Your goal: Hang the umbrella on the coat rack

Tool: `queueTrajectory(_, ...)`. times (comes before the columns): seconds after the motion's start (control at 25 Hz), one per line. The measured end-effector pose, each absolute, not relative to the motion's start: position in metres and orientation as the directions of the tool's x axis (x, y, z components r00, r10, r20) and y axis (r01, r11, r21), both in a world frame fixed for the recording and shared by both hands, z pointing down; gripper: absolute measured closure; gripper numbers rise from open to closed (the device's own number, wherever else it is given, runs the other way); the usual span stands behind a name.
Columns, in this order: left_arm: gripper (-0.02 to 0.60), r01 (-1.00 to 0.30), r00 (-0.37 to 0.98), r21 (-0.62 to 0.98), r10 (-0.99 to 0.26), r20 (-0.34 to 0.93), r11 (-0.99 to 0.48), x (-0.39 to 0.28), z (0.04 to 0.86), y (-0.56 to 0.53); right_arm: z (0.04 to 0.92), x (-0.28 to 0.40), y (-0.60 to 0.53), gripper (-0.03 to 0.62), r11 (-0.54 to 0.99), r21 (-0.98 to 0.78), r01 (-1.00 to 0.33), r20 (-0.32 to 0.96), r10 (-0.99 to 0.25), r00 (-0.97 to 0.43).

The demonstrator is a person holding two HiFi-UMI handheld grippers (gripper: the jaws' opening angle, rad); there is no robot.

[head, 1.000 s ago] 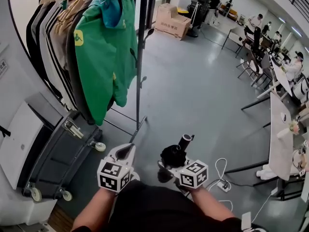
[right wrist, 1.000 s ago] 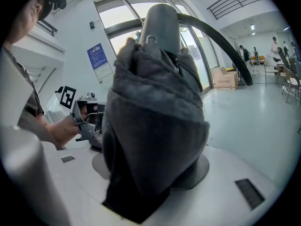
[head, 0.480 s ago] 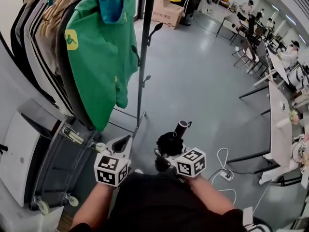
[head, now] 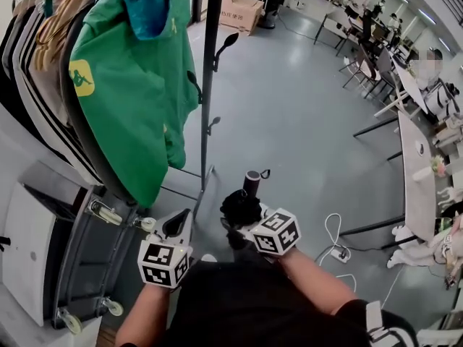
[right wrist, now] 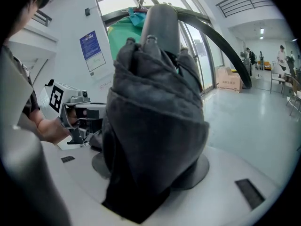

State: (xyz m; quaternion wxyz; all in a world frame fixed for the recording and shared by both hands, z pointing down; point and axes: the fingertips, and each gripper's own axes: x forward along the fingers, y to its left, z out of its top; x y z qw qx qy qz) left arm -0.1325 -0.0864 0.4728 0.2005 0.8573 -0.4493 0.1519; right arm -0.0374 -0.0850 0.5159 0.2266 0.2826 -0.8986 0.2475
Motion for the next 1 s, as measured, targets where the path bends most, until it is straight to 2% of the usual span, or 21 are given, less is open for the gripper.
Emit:
queueTrajectory(0.36, 0.566, -0.867, 0.493, 0.188, -0.745, 0.45, -0.461, -0.132, 0.466, -0.116, 0.516, -0.053, -0.167, 0.367, 0.796, -0.235, -0.559, 0.579, -0.347, -0.738)
queueTrajectory(1.0, 0.566, -0.947, 0.32, 0.181, -0.82, 0.474, -0.266, -0.136, 0.465, -0.141, 0.535, -0.082, -0.248, 0.367, 0.885, -0.233, -0.402, 0.62, -0.183, -0.763)
